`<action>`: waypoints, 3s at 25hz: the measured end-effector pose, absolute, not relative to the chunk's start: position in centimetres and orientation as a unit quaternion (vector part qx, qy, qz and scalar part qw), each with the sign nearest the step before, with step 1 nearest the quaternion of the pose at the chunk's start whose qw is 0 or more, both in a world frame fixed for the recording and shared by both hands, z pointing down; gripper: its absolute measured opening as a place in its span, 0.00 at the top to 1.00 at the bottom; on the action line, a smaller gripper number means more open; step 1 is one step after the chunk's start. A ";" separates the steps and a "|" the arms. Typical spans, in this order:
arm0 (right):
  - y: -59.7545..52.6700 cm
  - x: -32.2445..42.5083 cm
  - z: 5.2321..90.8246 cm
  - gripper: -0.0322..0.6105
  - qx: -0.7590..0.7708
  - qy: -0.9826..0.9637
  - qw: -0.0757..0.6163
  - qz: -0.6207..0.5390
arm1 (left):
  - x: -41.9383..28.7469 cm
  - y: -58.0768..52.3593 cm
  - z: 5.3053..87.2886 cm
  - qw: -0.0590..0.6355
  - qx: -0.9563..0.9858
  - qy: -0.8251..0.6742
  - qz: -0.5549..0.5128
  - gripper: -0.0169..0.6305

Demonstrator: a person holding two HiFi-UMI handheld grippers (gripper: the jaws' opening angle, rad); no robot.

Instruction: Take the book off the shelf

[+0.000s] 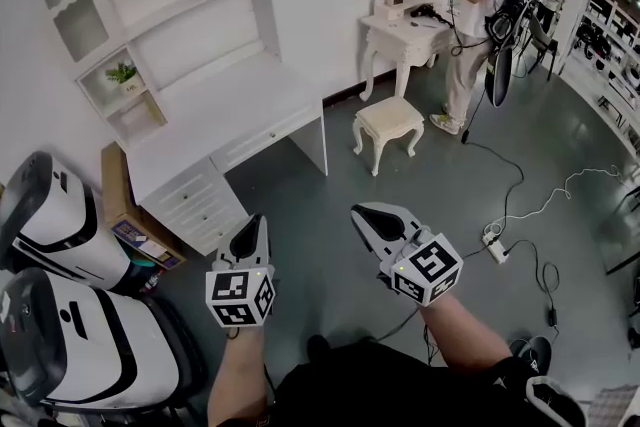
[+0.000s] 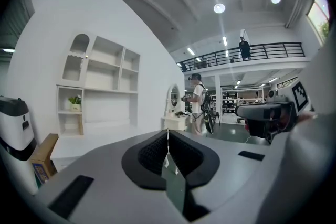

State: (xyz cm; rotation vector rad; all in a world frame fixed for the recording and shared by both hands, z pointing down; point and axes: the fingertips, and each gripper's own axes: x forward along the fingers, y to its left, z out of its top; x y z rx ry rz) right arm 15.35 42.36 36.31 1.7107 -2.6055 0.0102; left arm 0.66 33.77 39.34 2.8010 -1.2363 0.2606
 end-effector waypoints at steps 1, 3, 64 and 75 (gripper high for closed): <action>42.4 15.4 36.3 0.93 0.549 -0.836 0.013 0.001 | 0.7 33.7 39.3 0.035 0.912 -0.401 0.083 0.96; 42.4 15.6 36.3 0.92 0.548 -0.837 0.013 0.000 | 1.0 33.8 39.2 0.034 0.913 -0.398 0.079 0.96; 21.4 13.7 41.4 0.40 0.511 -0.854 0.066 0.077 | 1.9 15.0 43.9 0.062 0.925 -0.357 0.116 0.49; 13.5 9.4 40.9 0.40 0.510 -0.855 0.068 0.071 | -2.8 7.1 43.8 0.061 0.922 -0.363 0.117 0.49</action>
